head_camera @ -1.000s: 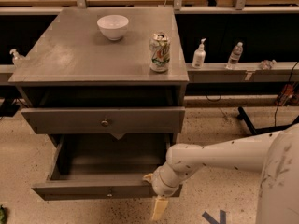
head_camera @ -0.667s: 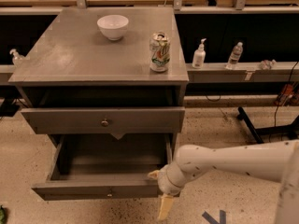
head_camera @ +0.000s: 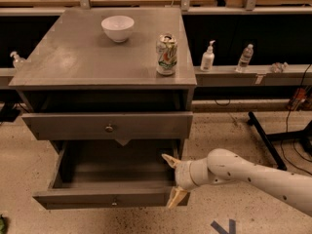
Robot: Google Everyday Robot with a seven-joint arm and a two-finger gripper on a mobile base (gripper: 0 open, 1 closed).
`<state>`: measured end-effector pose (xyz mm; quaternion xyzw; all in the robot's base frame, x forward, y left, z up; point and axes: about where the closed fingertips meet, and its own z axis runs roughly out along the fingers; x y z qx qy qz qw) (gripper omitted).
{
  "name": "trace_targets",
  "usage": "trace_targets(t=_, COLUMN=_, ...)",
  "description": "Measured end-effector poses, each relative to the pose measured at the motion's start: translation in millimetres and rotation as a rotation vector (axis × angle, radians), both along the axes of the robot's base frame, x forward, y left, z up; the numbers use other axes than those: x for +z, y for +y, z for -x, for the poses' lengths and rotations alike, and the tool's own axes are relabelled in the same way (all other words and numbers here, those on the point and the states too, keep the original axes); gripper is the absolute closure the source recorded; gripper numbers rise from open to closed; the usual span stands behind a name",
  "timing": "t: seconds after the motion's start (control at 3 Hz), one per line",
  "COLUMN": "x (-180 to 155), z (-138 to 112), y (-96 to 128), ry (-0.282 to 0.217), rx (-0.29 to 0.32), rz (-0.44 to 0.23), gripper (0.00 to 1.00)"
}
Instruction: Open middle drawer
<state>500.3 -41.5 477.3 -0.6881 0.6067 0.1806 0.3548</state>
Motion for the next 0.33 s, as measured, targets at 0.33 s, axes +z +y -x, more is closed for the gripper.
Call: trace_targets(t=0.33, x=3.2, z=-5.6, y=-3.8, ry=-0.034, rx=0.002, rz=-0.016, gripper=0.00)
